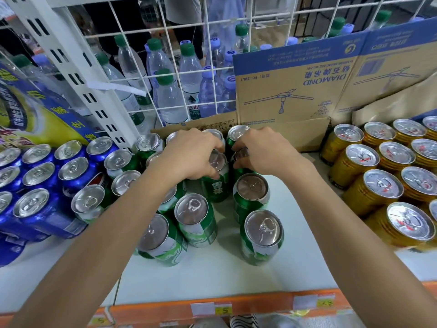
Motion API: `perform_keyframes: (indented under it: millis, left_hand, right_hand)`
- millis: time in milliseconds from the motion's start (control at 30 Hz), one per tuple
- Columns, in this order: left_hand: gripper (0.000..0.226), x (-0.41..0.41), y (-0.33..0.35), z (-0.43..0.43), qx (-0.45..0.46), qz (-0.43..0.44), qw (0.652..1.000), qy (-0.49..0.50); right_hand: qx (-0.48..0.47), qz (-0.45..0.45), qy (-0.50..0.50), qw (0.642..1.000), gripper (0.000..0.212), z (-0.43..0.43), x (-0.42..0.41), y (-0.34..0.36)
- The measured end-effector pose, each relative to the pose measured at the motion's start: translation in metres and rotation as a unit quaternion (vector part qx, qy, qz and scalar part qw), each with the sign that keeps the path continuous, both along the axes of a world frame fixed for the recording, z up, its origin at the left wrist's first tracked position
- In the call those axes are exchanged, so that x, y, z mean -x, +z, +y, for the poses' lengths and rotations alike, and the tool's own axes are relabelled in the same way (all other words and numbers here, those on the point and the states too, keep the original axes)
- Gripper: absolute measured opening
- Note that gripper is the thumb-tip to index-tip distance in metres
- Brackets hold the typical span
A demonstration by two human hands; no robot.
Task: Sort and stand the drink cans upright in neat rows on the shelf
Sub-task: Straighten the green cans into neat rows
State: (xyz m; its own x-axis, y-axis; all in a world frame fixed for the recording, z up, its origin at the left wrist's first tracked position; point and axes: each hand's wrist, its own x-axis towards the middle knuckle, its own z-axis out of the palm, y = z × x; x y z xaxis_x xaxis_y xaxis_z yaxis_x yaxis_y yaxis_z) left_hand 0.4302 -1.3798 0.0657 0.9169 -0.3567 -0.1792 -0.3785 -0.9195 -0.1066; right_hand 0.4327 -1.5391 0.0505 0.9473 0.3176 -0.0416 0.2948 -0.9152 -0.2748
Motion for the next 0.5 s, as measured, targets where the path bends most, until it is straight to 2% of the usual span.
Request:
perform_keyframes:
  millis: [333,500]
  left_hand:
    - [0.062,0.002,-0.002,0.002,0.004,-0.001,1.0,-0.006]
    - [0.066,0.011,-0.002,0.008,0.048,0.011,0.999,0.005]
  right_hand:
    - [0.019,-0.003,0.004,1.0,0.042,-0.001,-0.002,-0.004]
    - [0.0,0.005,0.013,1.0,0.04,-0.002,-0.001,-0.005]
